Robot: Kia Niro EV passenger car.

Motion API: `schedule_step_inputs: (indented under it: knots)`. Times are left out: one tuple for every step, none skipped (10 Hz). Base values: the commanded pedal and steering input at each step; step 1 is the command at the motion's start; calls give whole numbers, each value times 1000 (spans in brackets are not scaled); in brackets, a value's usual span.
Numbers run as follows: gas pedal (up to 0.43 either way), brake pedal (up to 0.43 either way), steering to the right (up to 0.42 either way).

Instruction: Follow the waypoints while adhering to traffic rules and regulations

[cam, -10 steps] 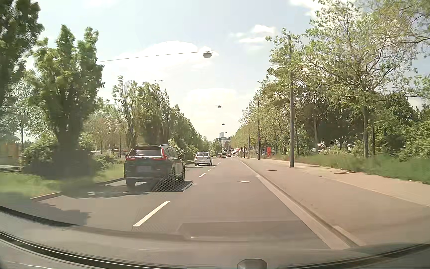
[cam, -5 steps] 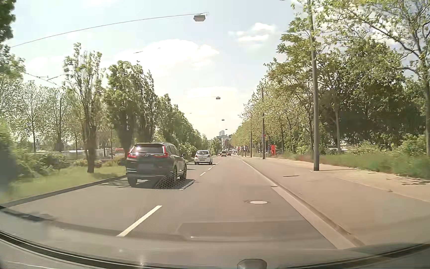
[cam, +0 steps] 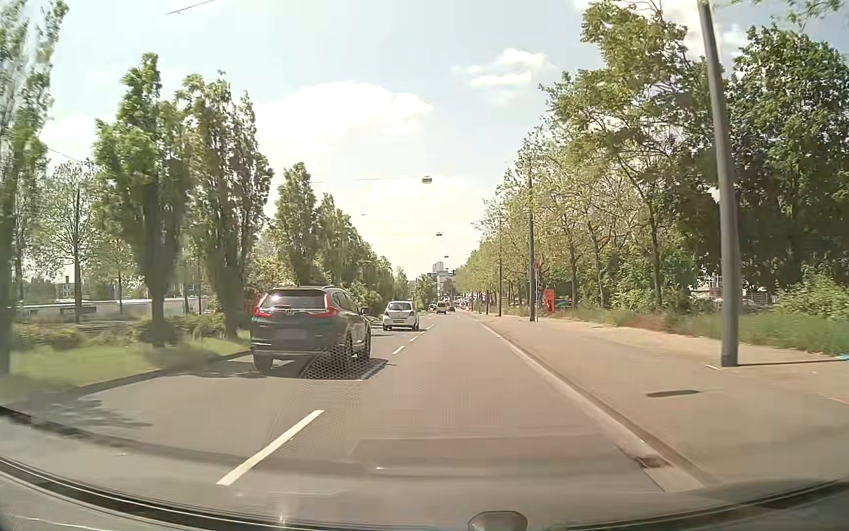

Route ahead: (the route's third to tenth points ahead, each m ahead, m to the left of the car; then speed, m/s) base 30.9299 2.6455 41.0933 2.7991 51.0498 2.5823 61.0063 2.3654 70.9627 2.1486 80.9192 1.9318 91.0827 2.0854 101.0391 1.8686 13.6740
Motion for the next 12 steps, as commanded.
schedule_step_inputs:
  knots:
    - [0,30,1]
    - [0,30,2]
    - [0,30,3]
    - [0,30,3]
    - [0,30,3]
    - [0,30,3]
    - [0,30,3]
    - [0,30,3]
    - [0,30,3]
    - [0,30,3]
    - [8,30,3]
    - [8,30,3]
